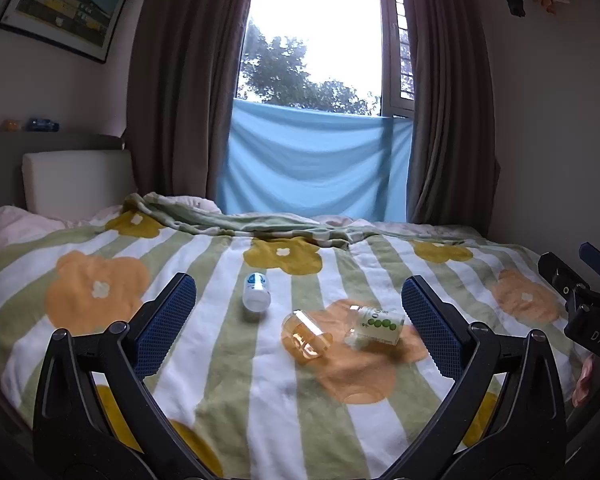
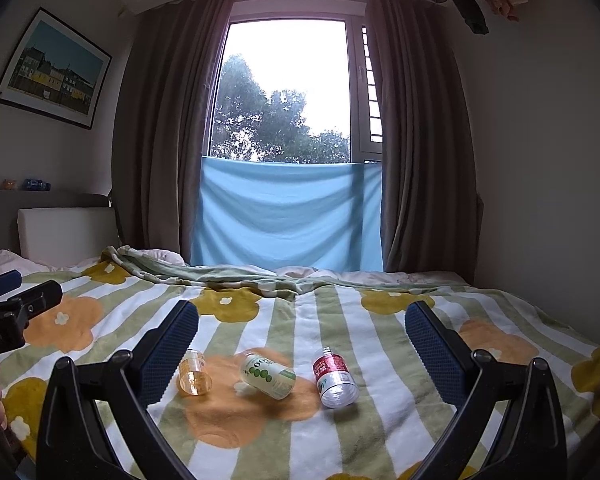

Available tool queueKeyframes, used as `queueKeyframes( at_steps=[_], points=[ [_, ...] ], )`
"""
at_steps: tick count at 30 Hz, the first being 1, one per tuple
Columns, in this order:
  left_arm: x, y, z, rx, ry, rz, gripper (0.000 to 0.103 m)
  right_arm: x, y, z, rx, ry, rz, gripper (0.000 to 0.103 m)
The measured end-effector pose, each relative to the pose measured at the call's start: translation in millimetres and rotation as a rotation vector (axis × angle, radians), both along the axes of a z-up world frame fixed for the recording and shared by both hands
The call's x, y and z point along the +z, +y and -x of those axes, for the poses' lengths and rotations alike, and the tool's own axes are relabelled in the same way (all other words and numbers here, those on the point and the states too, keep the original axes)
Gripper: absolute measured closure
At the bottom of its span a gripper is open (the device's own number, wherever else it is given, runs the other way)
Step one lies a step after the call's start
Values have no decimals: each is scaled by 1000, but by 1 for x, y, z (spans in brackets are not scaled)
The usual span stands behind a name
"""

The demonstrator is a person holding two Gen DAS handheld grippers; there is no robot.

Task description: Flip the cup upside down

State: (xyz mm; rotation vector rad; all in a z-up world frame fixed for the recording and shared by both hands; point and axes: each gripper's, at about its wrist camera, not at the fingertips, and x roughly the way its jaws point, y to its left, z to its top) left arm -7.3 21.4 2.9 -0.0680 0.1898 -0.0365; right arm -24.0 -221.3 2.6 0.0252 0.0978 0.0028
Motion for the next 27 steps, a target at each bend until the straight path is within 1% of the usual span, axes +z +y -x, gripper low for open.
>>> queueKeyframes(
  at_steps=[27],
  points=[
    [1, -4, -4, -3, 10, -4, 0, -3, 0, -1, 3, 6, -2, 0]
  ],
)
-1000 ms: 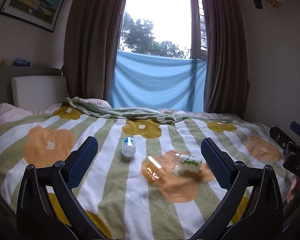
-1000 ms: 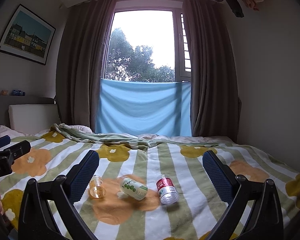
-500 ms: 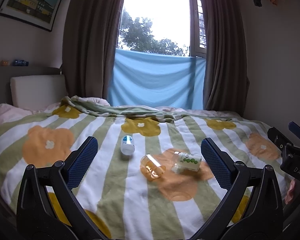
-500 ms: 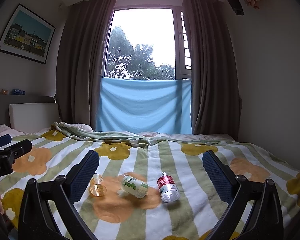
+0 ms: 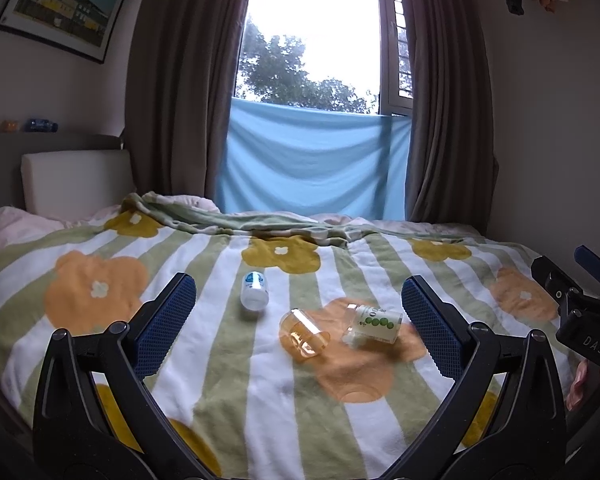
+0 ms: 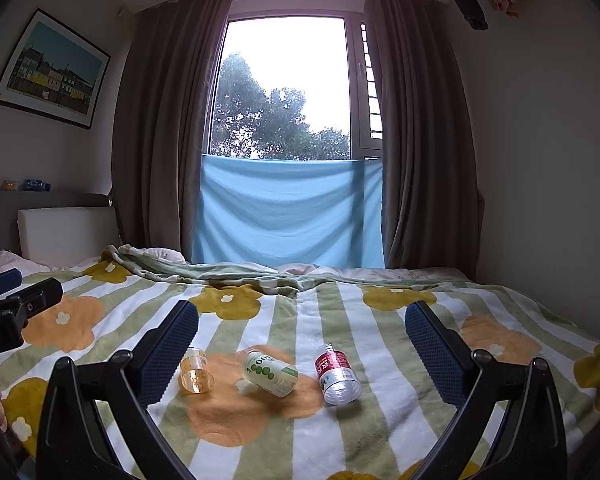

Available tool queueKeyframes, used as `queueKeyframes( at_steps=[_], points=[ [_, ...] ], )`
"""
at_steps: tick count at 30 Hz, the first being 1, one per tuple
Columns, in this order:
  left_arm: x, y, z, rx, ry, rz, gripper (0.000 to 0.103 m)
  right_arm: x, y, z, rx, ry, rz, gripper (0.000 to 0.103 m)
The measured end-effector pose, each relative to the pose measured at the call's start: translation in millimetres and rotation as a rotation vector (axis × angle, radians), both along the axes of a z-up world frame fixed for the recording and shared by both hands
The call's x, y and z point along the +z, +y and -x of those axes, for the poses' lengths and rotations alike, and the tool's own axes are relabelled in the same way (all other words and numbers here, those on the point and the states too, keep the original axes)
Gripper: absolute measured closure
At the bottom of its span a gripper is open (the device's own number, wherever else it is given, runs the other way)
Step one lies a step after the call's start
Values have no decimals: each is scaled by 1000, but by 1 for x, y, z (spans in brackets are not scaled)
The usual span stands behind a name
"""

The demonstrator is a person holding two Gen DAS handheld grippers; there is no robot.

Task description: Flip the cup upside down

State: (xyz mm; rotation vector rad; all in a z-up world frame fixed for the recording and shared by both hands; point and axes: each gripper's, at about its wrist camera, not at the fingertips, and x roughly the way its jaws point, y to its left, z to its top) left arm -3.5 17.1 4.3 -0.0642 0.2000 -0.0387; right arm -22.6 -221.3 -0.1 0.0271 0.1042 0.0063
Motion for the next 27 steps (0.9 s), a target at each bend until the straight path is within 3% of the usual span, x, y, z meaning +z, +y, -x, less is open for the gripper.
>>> queueKeyframes(
  at_steps=[19, 27],
  points=[
    [-4, 1, -1, 0, 21, 3, 0, -5, 3, 0, -2, 7, 5, 0],
    [-8, -2, -15, -17, 68, 6, 0, -11, 3, -3, 2, 22, 1, 0]
  ],
)
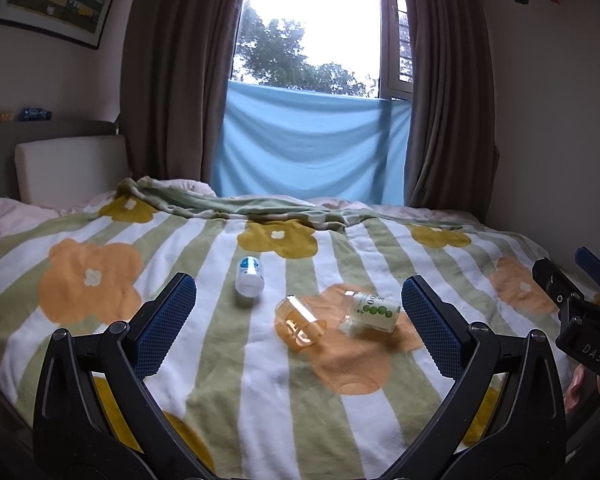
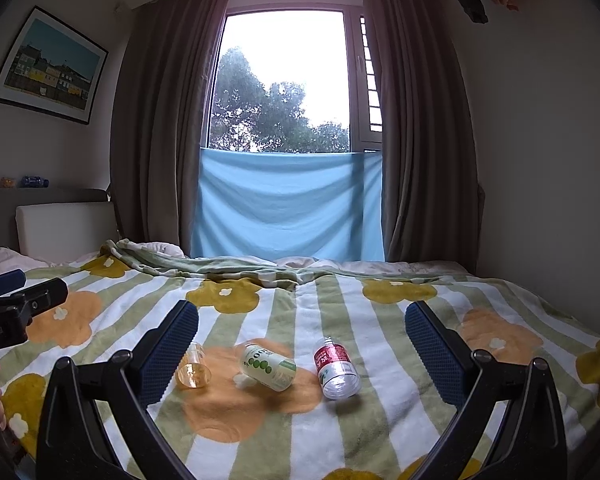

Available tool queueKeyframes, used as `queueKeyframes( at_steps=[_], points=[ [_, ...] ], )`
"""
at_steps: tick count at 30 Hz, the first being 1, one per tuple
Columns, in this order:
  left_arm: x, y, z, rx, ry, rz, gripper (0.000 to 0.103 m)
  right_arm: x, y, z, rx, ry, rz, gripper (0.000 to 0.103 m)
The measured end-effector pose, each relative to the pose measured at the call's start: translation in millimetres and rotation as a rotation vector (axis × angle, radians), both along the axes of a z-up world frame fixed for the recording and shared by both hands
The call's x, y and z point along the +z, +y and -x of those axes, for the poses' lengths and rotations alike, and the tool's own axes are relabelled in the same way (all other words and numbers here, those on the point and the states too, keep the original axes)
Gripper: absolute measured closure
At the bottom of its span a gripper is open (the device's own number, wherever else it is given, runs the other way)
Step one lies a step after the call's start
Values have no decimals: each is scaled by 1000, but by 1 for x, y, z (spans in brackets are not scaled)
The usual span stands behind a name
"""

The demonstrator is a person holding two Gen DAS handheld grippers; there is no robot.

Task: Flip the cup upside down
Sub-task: 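Lower the left gripper over the clear orange-labelled cup and close on it, then lift the cup off the bed cover with the left gripper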

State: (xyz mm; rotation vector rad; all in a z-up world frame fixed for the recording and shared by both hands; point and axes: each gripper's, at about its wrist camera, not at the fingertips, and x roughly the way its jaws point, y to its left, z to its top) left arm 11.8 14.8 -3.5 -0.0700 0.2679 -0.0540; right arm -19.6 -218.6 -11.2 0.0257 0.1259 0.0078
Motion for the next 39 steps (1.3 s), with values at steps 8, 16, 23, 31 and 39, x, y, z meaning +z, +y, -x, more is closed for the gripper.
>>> queueKeyframes(
  at_steps=[8, 16, 23, 31, 39],
  points=[
    [-16, -7, -63, -35, 151, 6, 0, -16, 2, -26, 29, 63, 10, 0],
    [-56, -4, -178, -59, 397, 62, 0, -40, -2, -50, 56, 123, -1, 0],
    [-109, -1, -271, -34, 622, 94, 0, -62, -15, -69, 63, 185, -36, 0],
    [-160, -7, -320, -4, 800, 122, 1, -88, -16, -86, 112, 256, -56, 0],
    [-182, -7, -333, -44, 887, 183, 38, -106, -3, -92, 169, 323, -57, 0]
  ],
)
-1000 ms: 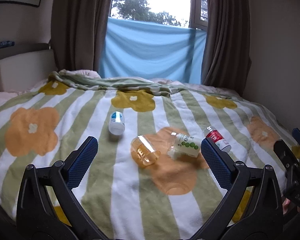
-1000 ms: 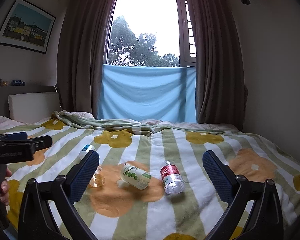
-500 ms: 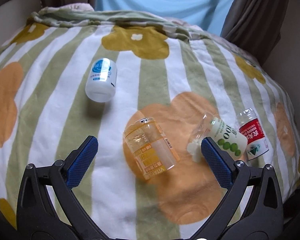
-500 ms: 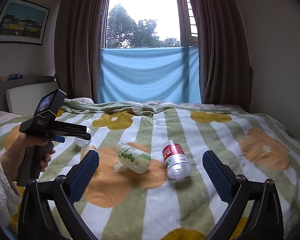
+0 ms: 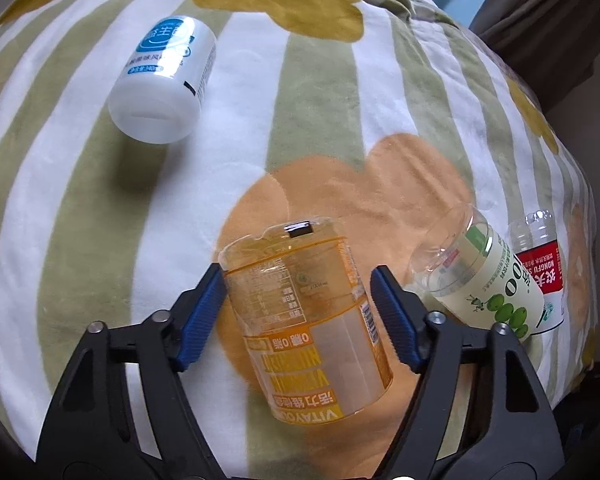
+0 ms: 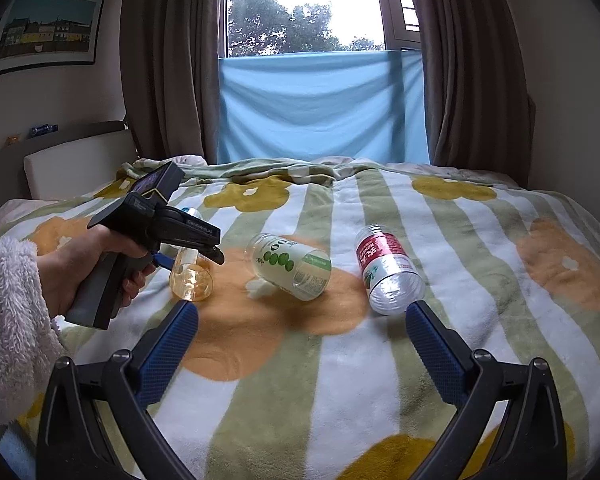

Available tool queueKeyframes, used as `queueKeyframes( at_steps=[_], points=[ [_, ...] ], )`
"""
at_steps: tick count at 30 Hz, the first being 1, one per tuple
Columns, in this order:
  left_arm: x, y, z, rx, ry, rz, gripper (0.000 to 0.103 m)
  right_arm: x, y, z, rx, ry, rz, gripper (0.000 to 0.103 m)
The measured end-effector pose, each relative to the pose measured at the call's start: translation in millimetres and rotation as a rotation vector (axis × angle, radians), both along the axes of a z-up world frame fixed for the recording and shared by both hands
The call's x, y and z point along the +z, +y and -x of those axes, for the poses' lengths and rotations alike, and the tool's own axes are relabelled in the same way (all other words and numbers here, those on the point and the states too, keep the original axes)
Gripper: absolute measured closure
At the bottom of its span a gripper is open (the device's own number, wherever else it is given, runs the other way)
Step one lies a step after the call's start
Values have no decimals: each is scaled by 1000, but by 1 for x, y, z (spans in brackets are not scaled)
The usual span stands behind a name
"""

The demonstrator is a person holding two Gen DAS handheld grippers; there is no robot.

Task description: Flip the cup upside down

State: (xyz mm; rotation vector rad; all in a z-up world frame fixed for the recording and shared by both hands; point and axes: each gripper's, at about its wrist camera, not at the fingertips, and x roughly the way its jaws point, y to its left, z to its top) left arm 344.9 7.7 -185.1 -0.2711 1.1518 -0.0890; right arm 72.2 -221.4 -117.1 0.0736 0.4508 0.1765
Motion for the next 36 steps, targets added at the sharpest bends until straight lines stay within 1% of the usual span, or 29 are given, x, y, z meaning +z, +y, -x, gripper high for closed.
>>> queueKeyframes(
  at_steps=[4, 6, 8, 10, 13, 15, 17, 20, 24, 26, 28, 32, 34, 36],
  points=[
    [0, 0, 1, -13, -2, 8, 38, -1, 0, -1, 5, 6, -2, 0],
    [3, 0, 3, -23, 0, 31, 38, -1, 1, 0, 1, 2, -1, 0],
    [10, -1, 7, -35, -4, 52, 38, 0, 1, 1, -5, -1, -4, 0],
    [21, -4, 13, -53, -20, 54, 38, 2, -1, 2, -10, -5, -10, 0],
    [41, -14, 29, -114, -41, 54, 39, 6, -4, 7, -14, -11, -11, 0],
    [53, -28, 45, -179, -46, 35, 38, 10, -7, 11, -16, -17, -10, 0],
    [59, -44, 63, -247, -33, 16, 38, 12, -9, 15, -19, -19, -10, 0],
    [54, -66, 88, -328, 1, 8, 38, 14, -14, 19, -15, -18, -6, 0],
    [29, -87, 109, -381, 67, 7, 38, 16, -22, 25, -19, 0, -20, 0],
    [16, -92, 115, -387, 102, -4, 38, 18, -27, 29, -24, 5, -27, 0],
    [6, -96, 119, -384, 119, -11, 38, 19, -30, 33, -26, 12, -37, 0],
    [0, -95, 120, -355, 110, -3, 38, 20, -36, 38, -22, 28, -61, 0],
    [1, -95, 121, -344, 96, -24, 36, 21, -36, 40, -20, 32, -65, 0],
    [3, -96, 122, -343, 88, -77, 25, 23, -37, 41, -12, 39, -74, 0]
  ],
)
